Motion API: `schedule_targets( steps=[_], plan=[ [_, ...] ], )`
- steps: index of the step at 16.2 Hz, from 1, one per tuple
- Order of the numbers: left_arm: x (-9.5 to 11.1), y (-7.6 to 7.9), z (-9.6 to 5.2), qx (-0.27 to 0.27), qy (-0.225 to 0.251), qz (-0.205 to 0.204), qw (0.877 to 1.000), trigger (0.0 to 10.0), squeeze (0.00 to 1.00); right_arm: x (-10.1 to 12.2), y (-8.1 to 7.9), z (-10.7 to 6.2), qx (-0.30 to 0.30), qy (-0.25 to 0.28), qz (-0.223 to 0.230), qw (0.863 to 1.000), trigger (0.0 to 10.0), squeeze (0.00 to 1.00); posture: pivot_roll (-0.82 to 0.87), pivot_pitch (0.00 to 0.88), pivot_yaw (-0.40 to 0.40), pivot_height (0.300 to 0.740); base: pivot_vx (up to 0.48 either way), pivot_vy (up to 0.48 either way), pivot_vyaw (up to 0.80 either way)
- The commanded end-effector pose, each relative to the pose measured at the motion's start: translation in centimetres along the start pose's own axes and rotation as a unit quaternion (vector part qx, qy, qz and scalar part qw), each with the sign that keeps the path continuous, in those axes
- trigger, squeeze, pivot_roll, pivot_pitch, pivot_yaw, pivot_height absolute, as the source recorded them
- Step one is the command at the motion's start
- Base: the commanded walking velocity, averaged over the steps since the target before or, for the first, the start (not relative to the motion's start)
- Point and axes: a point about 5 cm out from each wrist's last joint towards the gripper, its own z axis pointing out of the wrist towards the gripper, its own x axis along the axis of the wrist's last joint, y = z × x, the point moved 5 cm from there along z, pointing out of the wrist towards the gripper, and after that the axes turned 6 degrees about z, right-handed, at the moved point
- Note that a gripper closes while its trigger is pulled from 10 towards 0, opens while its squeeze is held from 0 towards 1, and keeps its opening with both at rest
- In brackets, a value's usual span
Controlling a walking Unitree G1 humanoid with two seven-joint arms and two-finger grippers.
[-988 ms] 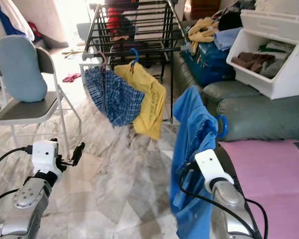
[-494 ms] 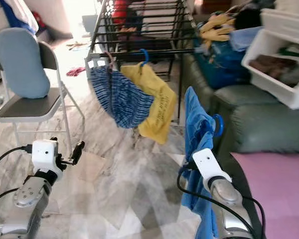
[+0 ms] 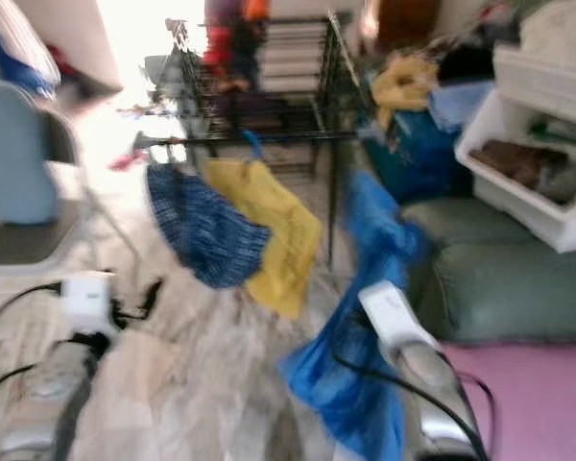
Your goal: Hang hanger
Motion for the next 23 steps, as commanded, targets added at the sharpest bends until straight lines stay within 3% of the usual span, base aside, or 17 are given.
schedule_targets(
  steps=[1, 6, 10, 15, 23],
  plan=[
    [1.1, 0.6, 0.5, -0.007, 0.016, -0.001, 1.0, 10.0, 0.0, 0.8, 0.8, -0.1, -0.008, 0.01, -0.002, 1.0, 10.0, 0.0, -0.12, 0.0, 0.042, 0.74, 0.446, 0.0, 0.0],
    [0.9, 0.9, 0.8, -0.013, 0.008, -0.011, 1.0, 10.0, 0.0, -0.4, 0.8, 0.3, 0.01, -0.032, -0.014, 0.999, 10.0, 0.0, -0.12, 0.0, 0.05, 0.74, 0.385, 0.239, 0.0],
    [0.7, 0.9, 0.8, -0.016, -0.002, -0.016, 1.0, 10.0, 0.0, -1.0, 0.1, 0.2, 0.018, -0.041, -0.013, 0.999, 10.0, 0.0, -0.12, 0.0, 0.048, 0.74, 0.06, 0.418, 0.0],
    [0.9, 1.6, 0.7, -0.035, 0.005, 0.018, 0.999, 10.0, 0.0, -1.1, 0.1, 0.3, 0.02, -0.045, -0.016, 0.999, 10.0, 0.0, -0.12, 0.0, 0.05, 0.74, 0.131, 0.391, 0.0],
    [0.5, 2.5, 0.8, -0.058, -0.013, 0.032, 0.998, 10.0, 0.0, -1.0, 0.2, 0.5, 0.009, -0.045, -0.018, 0.999, 10.0, 0.0, -0.12, 0.0, 0.055, 0.74, 0.476, 0.0, 0.0]
  ],
)
